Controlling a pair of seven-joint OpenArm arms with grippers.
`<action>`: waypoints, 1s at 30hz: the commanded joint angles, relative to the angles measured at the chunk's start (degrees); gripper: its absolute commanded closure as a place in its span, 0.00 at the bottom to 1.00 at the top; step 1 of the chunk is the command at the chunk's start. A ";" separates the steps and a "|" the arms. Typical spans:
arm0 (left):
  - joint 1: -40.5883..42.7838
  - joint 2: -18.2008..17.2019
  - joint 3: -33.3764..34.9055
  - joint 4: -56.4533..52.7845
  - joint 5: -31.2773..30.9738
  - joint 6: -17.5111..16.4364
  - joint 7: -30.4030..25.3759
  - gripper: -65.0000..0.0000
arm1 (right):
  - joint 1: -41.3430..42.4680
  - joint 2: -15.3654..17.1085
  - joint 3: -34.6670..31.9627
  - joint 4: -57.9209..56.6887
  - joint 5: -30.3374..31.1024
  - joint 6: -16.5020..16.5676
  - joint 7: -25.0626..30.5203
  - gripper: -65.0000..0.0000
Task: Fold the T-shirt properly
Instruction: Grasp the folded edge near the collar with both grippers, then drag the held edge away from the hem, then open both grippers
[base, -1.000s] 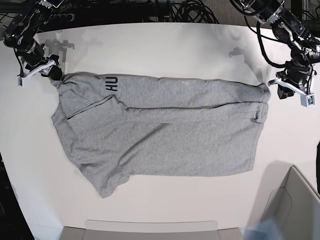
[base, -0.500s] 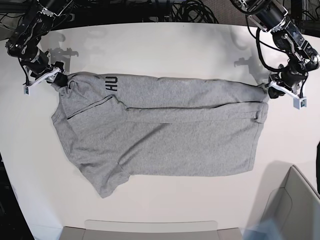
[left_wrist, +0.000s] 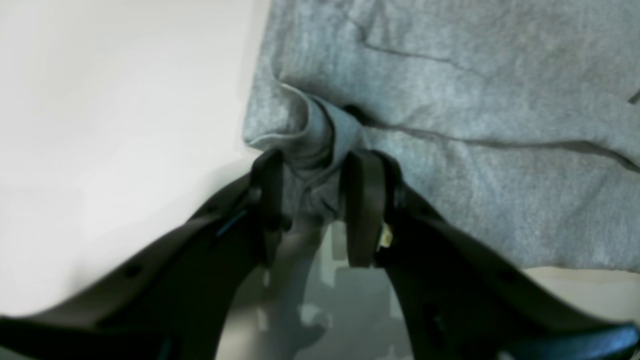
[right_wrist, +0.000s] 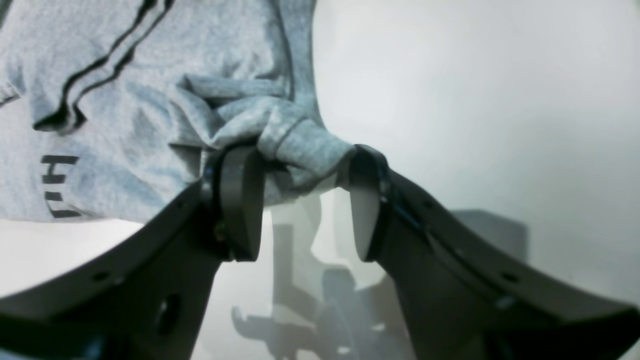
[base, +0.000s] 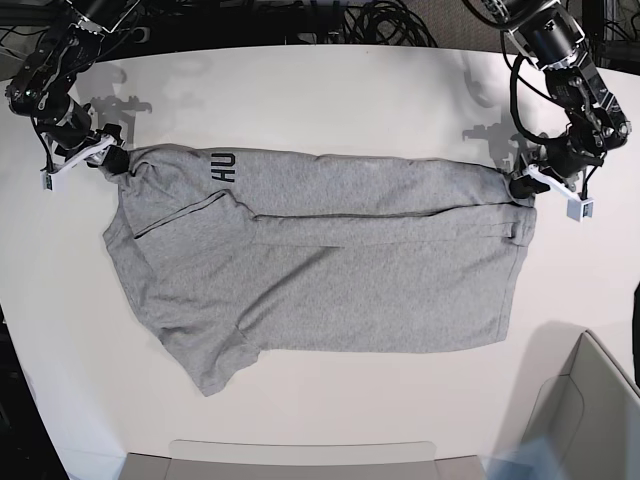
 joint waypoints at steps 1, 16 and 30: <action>-0.53 -0.96 0.20 0.73 -0.58 -0.08 -0.28 0.66 | 0.60 0.71 0.01 0.82 1.05 0.70 0.85 0.57; -2.91 -0.87 0.29 -8.68 -0.58 -0.08 0.24 1.00 | 5.79 0.01 -2.19 -4.45 0.52 0.44 0.85 1.00; 0.17 -1.22 0.29 -8.50 -0.66 -0.08 0.42 1.00 | 2.27 0.63 0.71 -0.32 -6.51 0.52 0.94 1.00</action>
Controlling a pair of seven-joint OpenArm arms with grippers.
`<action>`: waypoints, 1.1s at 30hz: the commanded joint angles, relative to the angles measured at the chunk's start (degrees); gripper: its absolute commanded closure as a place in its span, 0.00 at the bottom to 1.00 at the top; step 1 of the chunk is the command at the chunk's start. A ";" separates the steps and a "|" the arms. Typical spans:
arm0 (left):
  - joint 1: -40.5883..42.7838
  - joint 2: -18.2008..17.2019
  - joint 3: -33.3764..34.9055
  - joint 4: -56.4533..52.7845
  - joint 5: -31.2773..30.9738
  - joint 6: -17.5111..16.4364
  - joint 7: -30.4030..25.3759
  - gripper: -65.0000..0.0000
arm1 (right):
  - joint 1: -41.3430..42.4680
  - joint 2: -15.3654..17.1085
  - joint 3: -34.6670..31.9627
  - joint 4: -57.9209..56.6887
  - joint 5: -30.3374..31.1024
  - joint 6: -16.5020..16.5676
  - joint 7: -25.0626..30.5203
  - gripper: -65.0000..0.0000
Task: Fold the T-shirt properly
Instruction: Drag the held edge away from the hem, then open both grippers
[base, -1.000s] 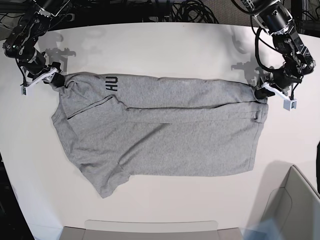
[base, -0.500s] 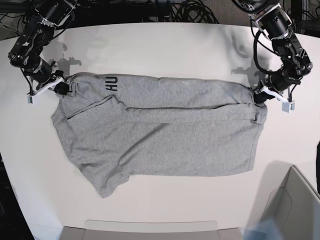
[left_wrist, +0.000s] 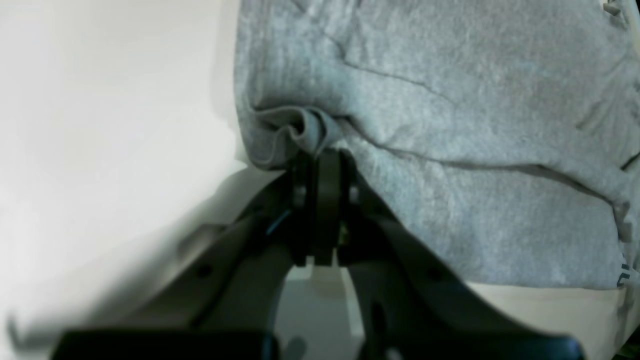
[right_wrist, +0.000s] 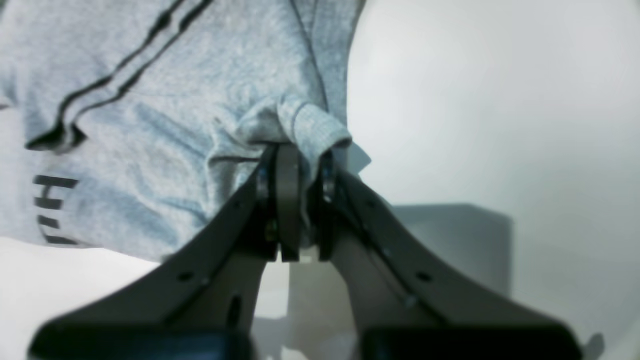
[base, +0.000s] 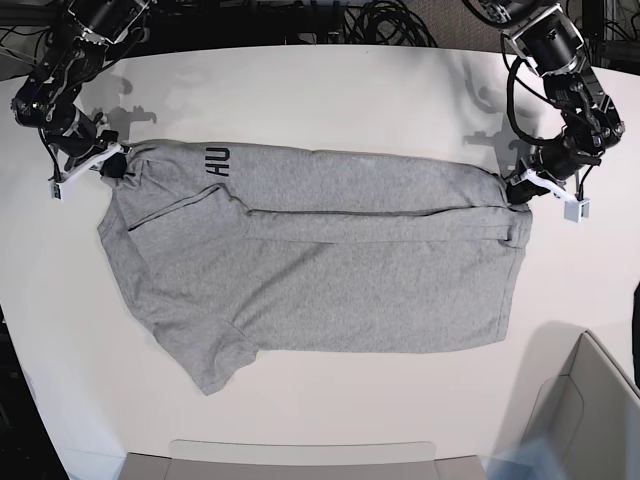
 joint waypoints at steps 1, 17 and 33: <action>0.63 -0.50 0.09 -0.02 3.84 0.62 3.46 1.00 | 0.15 1.15 1.37 1.54 -0.59 0.22 0.39 1.00; 14.08 -0.33 0.00 17.03 3.75 0.62 7.76 1.00 | -6.53 5.02 4.10 3.12 -0.68 0.22 0.39 1.00; 16.10 -0.50 -0.35 17.30 4.01 0.62 10.67 0.88 | -8.02 6.25 3.83 3.38 -0.68 0.39 0.39 0.85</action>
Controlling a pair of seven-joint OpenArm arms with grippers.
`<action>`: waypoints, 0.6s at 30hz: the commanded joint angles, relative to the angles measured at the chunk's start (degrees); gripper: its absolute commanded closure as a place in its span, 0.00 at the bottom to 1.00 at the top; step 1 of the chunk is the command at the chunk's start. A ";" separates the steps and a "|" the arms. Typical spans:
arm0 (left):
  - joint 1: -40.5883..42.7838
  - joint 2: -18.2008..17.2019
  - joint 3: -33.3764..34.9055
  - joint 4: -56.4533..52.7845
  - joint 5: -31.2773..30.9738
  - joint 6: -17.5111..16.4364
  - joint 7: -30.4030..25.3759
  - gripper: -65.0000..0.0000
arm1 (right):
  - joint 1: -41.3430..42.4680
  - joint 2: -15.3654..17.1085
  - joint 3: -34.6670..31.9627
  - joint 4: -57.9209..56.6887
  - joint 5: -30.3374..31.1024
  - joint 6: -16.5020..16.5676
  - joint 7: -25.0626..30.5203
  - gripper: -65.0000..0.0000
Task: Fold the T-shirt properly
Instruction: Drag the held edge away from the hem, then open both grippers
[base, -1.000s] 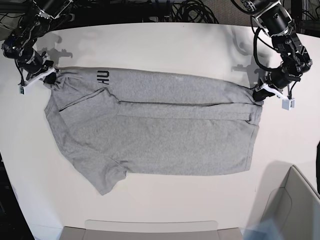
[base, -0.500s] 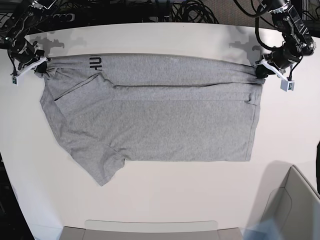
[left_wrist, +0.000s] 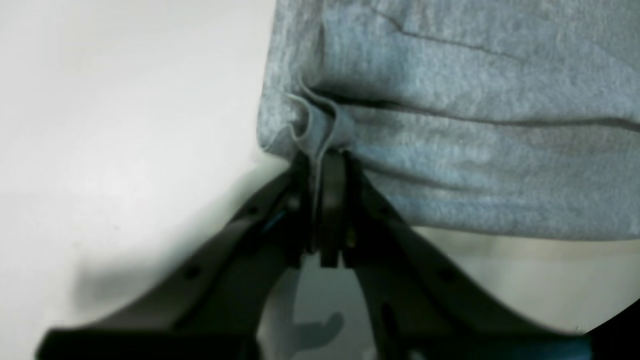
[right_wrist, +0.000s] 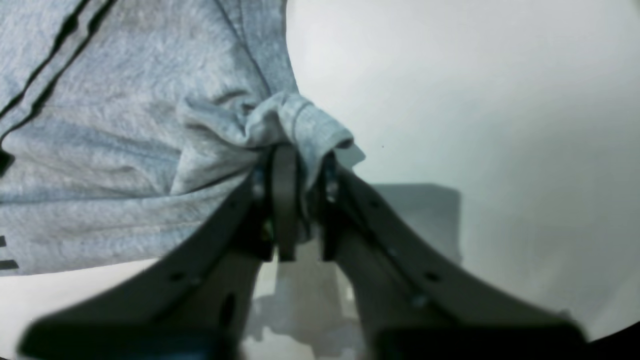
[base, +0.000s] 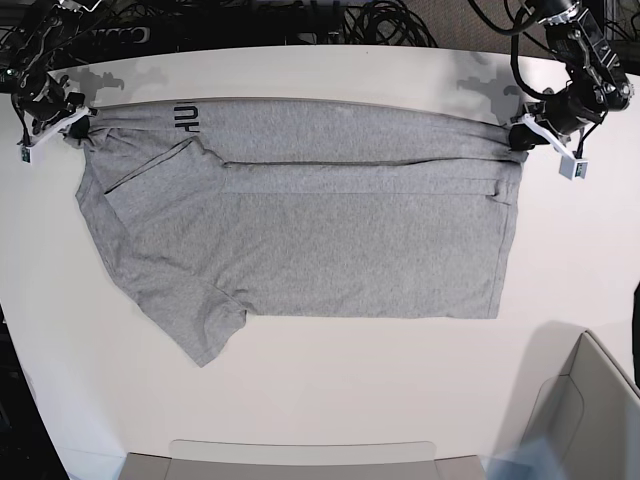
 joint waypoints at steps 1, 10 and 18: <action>0.69 -0.85 -0.39 0.18 3.97 0.64 2.86 0.87 | 0.20 1.22 0.32 1.77 -0.64 0.22 0.04 0.81; 1.40 -0.85 -0.57 10.38 3.97 0.64 2.78 0.87 | -0.51 0.87 0.49 8.19 -0.64 0.22 0.04 0.73; 1.40 -0.76 -3.56 11.26 4.06 0.64 1.46 0.94 | -0.59 0.78 0.49 8.54 -0.64 0.22 0.04 0.73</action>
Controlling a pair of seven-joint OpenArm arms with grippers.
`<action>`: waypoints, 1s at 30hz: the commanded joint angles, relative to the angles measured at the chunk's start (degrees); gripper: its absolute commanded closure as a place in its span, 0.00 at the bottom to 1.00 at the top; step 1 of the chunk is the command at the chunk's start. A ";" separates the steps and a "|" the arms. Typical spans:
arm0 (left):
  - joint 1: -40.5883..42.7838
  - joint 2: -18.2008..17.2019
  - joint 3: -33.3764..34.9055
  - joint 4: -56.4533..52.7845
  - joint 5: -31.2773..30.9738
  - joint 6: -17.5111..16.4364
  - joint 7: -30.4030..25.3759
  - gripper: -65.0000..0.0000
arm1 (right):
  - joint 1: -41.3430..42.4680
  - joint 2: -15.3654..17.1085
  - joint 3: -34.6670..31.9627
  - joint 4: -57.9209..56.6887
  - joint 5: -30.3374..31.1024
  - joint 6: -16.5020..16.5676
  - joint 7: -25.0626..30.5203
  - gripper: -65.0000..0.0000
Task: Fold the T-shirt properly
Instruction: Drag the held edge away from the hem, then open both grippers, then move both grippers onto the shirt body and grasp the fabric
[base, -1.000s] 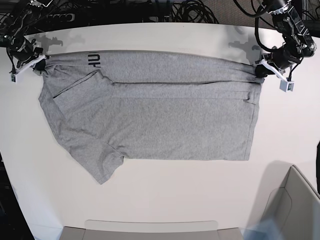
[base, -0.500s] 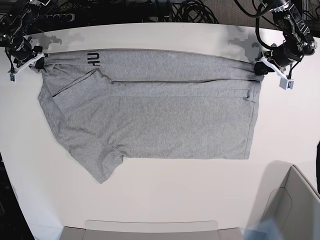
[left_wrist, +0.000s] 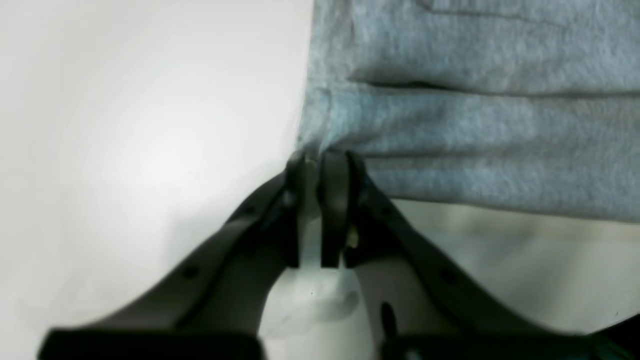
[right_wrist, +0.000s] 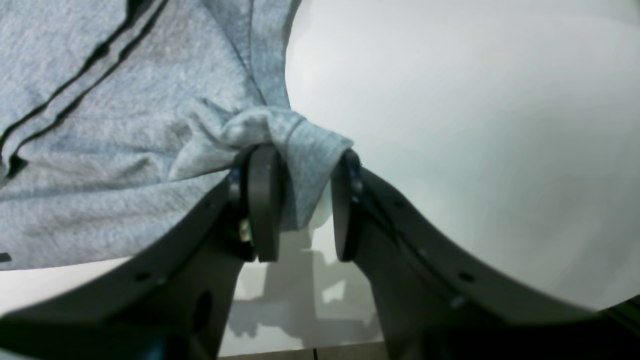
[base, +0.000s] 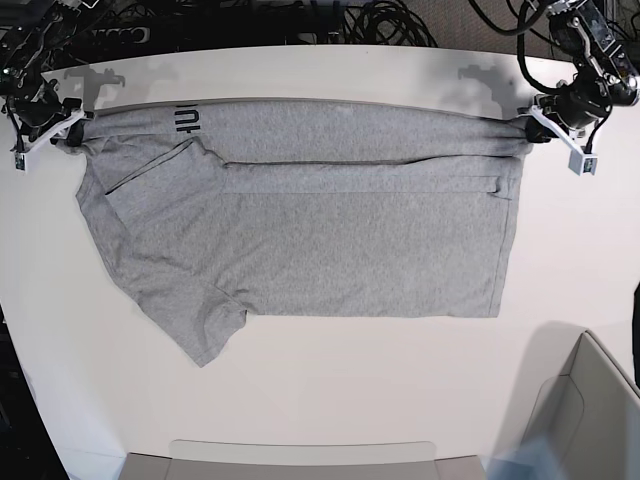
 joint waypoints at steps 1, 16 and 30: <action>0.02 -1.22 -1.20 0.75 -0.29 0.10 -0.93 0.95 | 0.19 1.11 0.47 1.17 0.22 0.09 0.94 0.73; -1.91 -1.22 -9.29 1.01 -0.29 0.10 -1.02 0.95 | 0.10 0.14 0.56 10.93 0.13 0.00 0.94 0.73; -6.66 -1.22 -9.90 3.56 -0.56 0.10 -0.40 0.95 | 4.68 2.25 6.54 20.16 -1.19 0.09 0.59 0.73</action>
